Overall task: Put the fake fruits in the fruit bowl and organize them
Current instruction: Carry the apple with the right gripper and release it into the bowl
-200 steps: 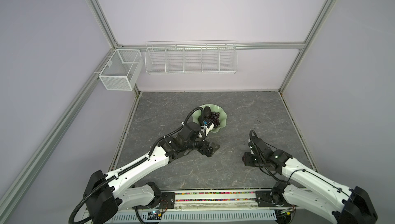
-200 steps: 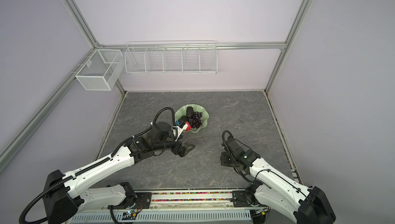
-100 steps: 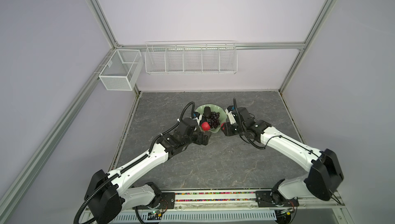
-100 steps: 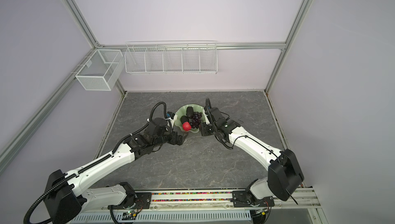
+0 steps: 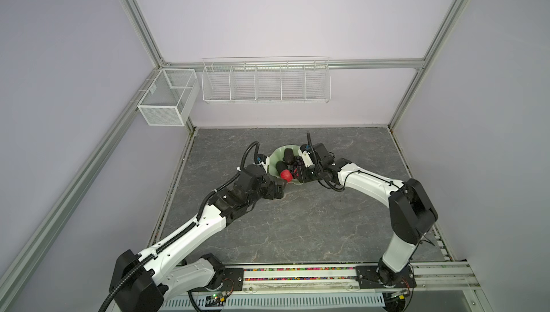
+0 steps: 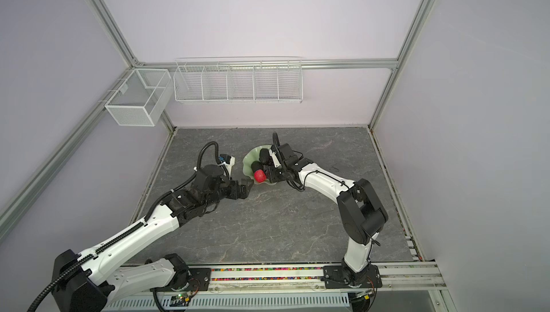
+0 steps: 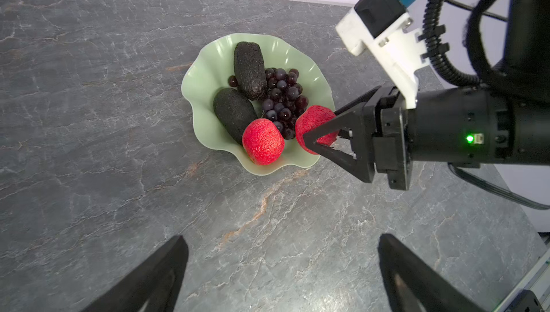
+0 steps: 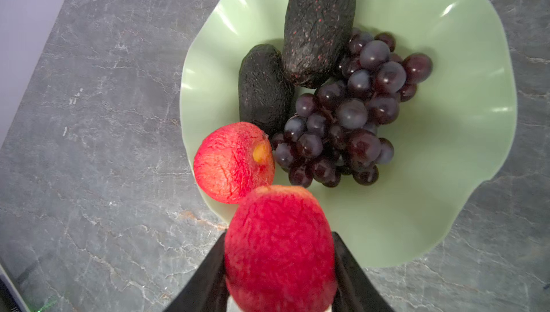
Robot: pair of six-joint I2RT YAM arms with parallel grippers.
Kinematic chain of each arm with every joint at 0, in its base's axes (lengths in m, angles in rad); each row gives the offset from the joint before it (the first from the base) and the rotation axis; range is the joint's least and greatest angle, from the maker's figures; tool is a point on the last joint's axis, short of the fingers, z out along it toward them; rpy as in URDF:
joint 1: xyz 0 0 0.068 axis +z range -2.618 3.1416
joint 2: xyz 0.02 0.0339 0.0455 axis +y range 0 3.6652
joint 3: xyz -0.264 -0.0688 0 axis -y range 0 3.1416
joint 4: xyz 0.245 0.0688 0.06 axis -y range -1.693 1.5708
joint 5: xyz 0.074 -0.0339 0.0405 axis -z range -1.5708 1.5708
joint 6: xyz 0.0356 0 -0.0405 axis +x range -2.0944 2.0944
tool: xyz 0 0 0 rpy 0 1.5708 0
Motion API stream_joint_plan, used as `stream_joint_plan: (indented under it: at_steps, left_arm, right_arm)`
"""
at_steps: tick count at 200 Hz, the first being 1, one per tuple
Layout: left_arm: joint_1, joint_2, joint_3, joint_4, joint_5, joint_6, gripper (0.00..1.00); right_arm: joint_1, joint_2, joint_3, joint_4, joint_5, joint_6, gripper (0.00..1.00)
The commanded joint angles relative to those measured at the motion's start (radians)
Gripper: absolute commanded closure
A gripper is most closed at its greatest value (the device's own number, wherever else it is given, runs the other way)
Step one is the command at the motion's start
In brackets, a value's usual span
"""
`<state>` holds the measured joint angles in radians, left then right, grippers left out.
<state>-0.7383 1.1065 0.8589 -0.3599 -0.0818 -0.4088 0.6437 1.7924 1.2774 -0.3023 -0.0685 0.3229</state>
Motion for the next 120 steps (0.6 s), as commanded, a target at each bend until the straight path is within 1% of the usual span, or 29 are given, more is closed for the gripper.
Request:
stream_joint_plan:
  at_steps: [1,43,74,103,120]
  left_arm:
    - [0.009,-0.019,-0.017,-0.02,-0.015,-0.014,0.01]
    - [0.008,-0.026,-0.023,-0.025,-0.008,-0.013,0.01]
    - [0.009,-0.039,-0.027,-0.031,-0.013,-0.011,0.01]
    - [0.01,-0.042,-0.032,-0.027,-0.005,-0.011,0.01]
    - [0.01,-0.042,-0.032,-0.025,-0.001,-0.012,0.01]
  right_arm:
    - [-0.008,0.024,0.025,0.035,0.009,-0.024,0.53]
    - [-0.016,0.065,0.06,0.022,0.021,-0.037,0.48]
    - [-0.018,0.074,0.07,0.005,0.041,-0.047,0.4]
    - [-0.02,0.072,0.07,-0.003,0.045,-0.055,0.37]
    - [-0.019,0.069,0.071,-0.007,0.044,-0.056,0.33]
